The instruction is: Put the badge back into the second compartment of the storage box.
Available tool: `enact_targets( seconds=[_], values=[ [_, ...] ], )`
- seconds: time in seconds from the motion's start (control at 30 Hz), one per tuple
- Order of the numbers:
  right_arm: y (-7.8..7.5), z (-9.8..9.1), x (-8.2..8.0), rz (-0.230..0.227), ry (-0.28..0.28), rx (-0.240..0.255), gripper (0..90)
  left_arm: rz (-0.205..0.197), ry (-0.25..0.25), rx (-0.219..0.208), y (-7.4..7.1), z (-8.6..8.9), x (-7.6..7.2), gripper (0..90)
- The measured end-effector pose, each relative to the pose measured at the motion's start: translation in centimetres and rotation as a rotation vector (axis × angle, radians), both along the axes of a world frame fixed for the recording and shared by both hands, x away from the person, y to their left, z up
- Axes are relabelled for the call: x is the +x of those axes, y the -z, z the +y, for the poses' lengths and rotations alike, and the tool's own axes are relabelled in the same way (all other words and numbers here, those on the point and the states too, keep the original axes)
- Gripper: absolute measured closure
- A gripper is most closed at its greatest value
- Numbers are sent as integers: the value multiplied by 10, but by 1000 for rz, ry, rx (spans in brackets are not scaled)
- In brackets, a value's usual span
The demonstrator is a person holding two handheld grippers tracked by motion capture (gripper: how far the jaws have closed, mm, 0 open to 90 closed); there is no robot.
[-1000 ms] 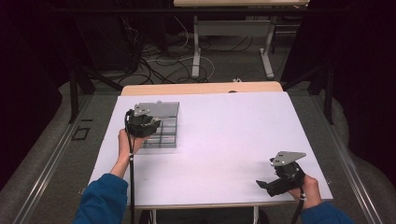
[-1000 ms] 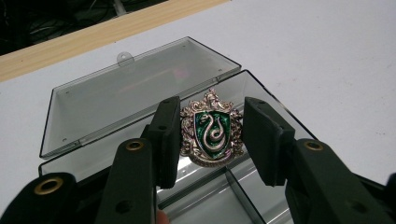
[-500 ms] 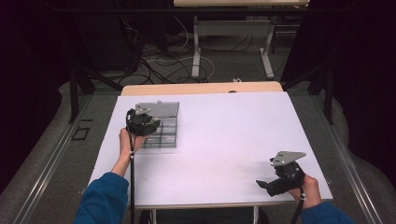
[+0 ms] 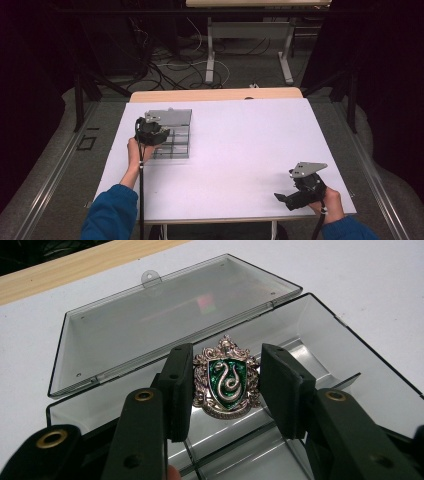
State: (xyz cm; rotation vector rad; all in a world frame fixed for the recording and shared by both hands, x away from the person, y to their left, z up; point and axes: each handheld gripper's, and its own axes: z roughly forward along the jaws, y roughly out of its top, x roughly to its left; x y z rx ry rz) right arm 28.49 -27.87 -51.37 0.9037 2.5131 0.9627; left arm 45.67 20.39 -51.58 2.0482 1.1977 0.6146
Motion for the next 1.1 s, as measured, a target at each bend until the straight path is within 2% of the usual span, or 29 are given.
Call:
enact_targets(
  seconds=[0.03, 0.07, 0.13, 0.23, 0.4, 0.5, 0.63, 0.93, 1.03, 1.1],
  values=[
    [0, 0, 0, 1, 0, -1, 41, 2, 1, 3, 0, 0, 0, 585],
    [2, 1, 0, -23, 5, 25, 41, 12, -2, 10, 0, 0, 0, 585],
    [0, 0, 0, -8, 9, -5, 41, 5, -3, 5, 2, 0, 2, 585],
    [0, 0, 0, 2, -2, -7, 41, 17, -7, 23, 3, 0, 3, 585],
    [1, 1, 0, -13, 5, 11, 41, 22, -11, 17, 6, 1, 4, 585],
    [0, 0, 0, 3, -3, -8, 41, 27, -10, 26, 6, 1, 5, 585],
    [0, 1, 0, -9, 4, -1, 41, 31, -11, 34, 9, 1, 6, 585],
    [0, 0, 0, 7, 0, -6, 41, 49, -14, 49, 11, 0, 6, 585],
    [1, 1, 0, -3, 5, 2, 41, 46, -10, 45, 13, 0, 7, 585],
    [0, 1, 0, 7, 3, -5, 41, 59, -13, 51, 13, -1, 7, 585]
  ],
)
